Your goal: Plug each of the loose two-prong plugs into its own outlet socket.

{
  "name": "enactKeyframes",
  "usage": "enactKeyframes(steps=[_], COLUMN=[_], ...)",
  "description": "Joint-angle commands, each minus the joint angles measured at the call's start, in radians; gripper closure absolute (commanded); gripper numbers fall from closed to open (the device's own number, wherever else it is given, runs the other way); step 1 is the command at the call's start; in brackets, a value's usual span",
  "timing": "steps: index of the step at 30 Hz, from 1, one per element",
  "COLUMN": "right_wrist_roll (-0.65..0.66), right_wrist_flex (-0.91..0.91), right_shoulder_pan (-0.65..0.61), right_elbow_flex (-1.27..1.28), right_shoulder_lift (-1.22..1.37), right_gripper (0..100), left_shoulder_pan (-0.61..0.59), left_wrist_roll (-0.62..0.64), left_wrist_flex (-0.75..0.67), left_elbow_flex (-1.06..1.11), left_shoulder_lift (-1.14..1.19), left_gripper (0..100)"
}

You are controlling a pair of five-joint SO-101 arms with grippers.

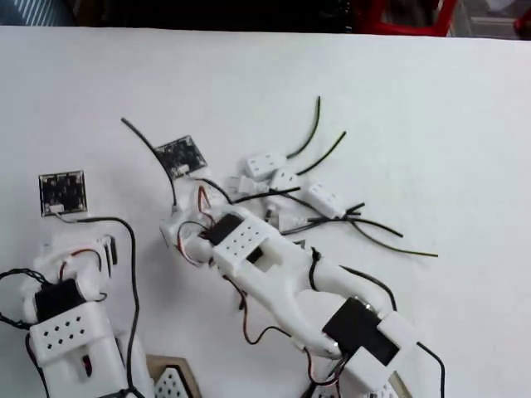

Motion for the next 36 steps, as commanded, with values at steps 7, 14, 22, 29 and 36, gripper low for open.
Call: enactKeyframes(steps=[7,14,22,29,36], right_wrist_roll=[0.029,0.091,0.19,0.27,0.361], right_wrist_flex=[0.157,0.142,0.15,0.291,0.157], right_shoulder_pan=[-0.031,-0.088,-0.077,-0.079,-0.012], right_elbow_flex=[0.012,0.052,0.044,-0.017,-0.017], right_shoulder_lift=[-0.021,-0.018,-0.016,-0.016,-0.015], right_gripper=[98.2,98.2,98.3,98.3,98.3], left_shoulder_pan=[-0.005,-0.005,-0.002,-0.002,-0.002], left_wrist_roll=[-0.008,-0.008,-0.008,-0.008,-0.008], left_wrist_flex=[-0.02,-0.02,-0.02,-0.02,-0.02], left_elbow_flex=[-0.002,-0.002,-0.002,0.0,0.0], left_shoulder_lift=[-0.022,-0.022,-0.022,-0.022,-0.022], left_gripper=[82,82,82,82,82])
